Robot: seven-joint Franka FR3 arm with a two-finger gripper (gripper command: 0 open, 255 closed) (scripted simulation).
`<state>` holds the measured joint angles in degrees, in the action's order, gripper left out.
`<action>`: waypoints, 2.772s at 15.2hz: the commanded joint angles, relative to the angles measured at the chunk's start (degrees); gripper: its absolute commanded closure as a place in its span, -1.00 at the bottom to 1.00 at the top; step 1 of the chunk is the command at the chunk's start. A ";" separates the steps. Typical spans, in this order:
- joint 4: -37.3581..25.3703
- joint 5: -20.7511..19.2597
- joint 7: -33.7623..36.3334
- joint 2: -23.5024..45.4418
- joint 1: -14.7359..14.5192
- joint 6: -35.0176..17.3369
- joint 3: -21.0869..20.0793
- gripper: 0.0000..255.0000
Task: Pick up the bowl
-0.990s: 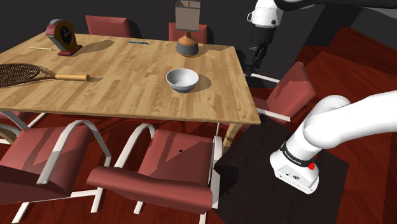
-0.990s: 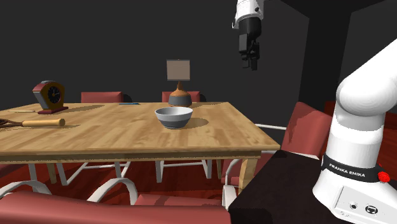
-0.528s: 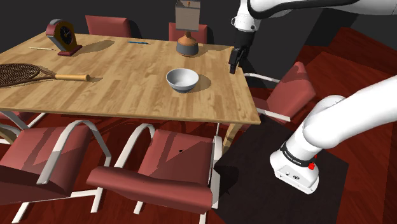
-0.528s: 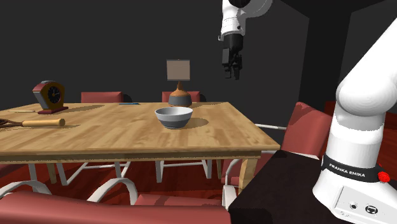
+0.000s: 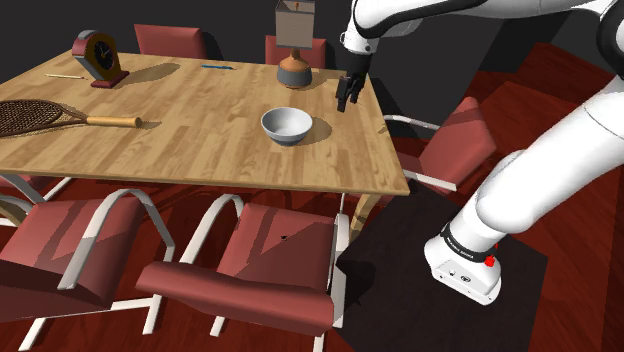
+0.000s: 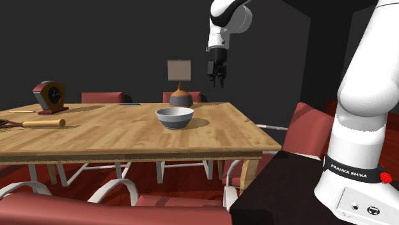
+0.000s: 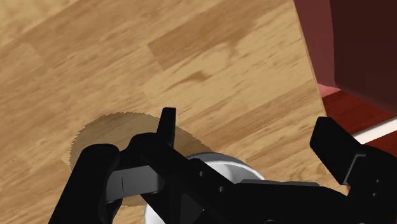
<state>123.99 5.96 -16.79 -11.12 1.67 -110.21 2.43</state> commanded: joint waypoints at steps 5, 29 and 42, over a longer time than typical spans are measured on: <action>-9.66 1.75 -4.07 12.86 0.23 -4.70 0.85 -1.00; -36.60 5.68 -10.78 41.52 2.23 -9.22 0.09 1.00; -38.51 5.37 -10.24 40.24 2.25 -6.05 0.22 1.00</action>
<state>85.94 11.39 -27.14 29.34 3.91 -116.92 2.61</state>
